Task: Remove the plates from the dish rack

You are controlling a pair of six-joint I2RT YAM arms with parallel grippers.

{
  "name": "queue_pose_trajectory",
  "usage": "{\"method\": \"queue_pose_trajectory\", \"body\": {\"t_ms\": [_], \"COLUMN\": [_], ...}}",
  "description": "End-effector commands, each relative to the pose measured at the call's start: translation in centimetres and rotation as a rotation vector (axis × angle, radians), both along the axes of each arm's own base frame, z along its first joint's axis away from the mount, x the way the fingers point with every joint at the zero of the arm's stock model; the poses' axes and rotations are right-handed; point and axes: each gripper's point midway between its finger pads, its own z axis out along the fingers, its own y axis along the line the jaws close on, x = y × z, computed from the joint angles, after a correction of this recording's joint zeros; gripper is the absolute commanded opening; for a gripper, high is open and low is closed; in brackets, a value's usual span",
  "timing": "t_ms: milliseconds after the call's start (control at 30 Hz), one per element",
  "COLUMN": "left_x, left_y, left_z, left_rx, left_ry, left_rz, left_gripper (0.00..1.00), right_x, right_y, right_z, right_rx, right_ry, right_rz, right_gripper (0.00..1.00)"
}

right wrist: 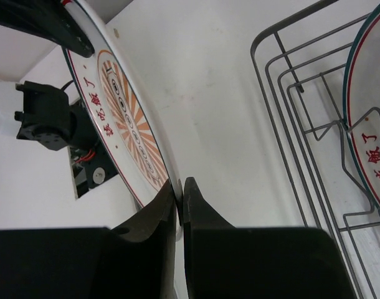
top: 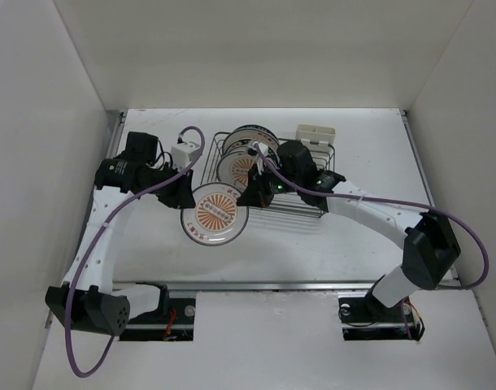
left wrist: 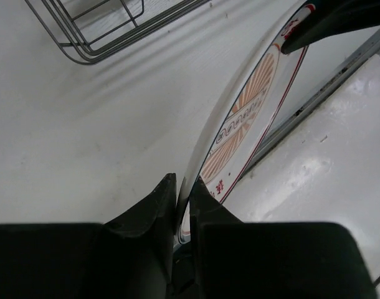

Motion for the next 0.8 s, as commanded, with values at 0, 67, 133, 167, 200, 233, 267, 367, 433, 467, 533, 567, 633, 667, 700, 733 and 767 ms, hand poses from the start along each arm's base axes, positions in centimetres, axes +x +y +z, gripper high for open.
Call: {"method": "queue_pose_trajectory", "body": {"t_ms": [0, 67, 133, 167, 200, 233, 267, 367, 433, 467, 533, 567, 633, 667, 700, 733, 767], "left_x": [0.1, 0.2, 0.6, 0.9, 1.0, 1.5, 1.6, 2.1, 2.2, 2.2, 2.1, 1.9, 1.5, 1.6, 1.5, 1.7, 1.7], "left_y": [0.7, 1.5, 2.2, 2.5, 3.2, 3.4, 3.7, 5.1, 6.1, 6.4, 6.9, 7.4, 8.2, 9.2, 9.9, 10.8, 12.1], "left_z": [0.9, 0.8, 0.9, 1.2, 0.8, 1.2, 1.1, 0.9, 0.9, 0.9, 0.8, 0.7, 0.7, 0.5, 0.7, 0.5, -0.2], "left_rx": [0.035, 0.075, 0.102, 0.113, 0.147, 0.149, 0.154, 0.159, 0.153, 0.146, 0.151, 0.154, 0.172, 0.213, 0.237, 0.265, 0.316], "left_ry": [-0.016, -0.026, -0.042, -0.068, -0.06, -0.093, -0.088, -0.083, -0.068, -0.066, -0.063, -0.049, -0.045, -0.051, -0.062, -0.066, -0.06], "left_rz": [0.026, 0.06, 0.109, 0.13, 0.16, 0.179, 0.204, 0.268, 0.31, 0.322, 0.324, 0.343, 0.363, 0.387, 0.412, 0.445, 0.483], "left_gripper": [0.0, 0.0, 0.0, 0.0, 0.0, 0.0, 0.0, 0.0, 0.0, 0.0, 0.0, 0.0, 0.0, 0.0, 0.0, 0.0, 0.0], "right_x": [0.4, 0.9, 1.6, 1.8, 1.9, 2.5, 2.7, 3.7, 4.0, 4.3, 4.8, 6.5, 7.8, 8.7, 10.9, 11.3, 12.0], "right_y": [1.6, 1.5, 1.1, 0.8, 0.5, 0.3, 0.0, -1.3, -2.4, -2.5, -4.0, -5.7, -8.3, -9.8, -12.9, -15.1, -16.8], "right_z": [5.3, 5.0, 5.3, 5.5, 6.1, 5.8, 6.3, 7.9, 8.6, 8.6, 8.4, 8.2, 7.6, 7.3, 6.7, 5.6, 5.2], "right_rx": [0.126, 0.112, 0.101, 0.096, 0.103, 0.086, 0.09, 0.091, 0.086, 0.086, 0.058, 0.027, -0.038, -0.065, -0.109, -0.159, -0.167], "right_ry": [-0.099, -0.1, -0.119, -0.124, -0.129, -0.134, -0.149, -0.169, -0.176, -0.169, -0.139, -0.138, -0.085, -0.07, -0.065, -0.031, -0.005], "right_rz": [0.016, -0.011, -0.066, -0.084, -0.105, -0.144, -0.166, -0.272, -0.336, -0.36, -0.438, -0.542, -0.68, -0.758, -0.907, -0.981, -1.058], "right_gripper": [0.0, 0.02, 0.16, 0.22, 0.38, 0.43, 0.48, 0.61, 0.66, 0.67, 0.69, 0.69, 0.69, 0.69, 0.7, 0.7, 0.7]}}
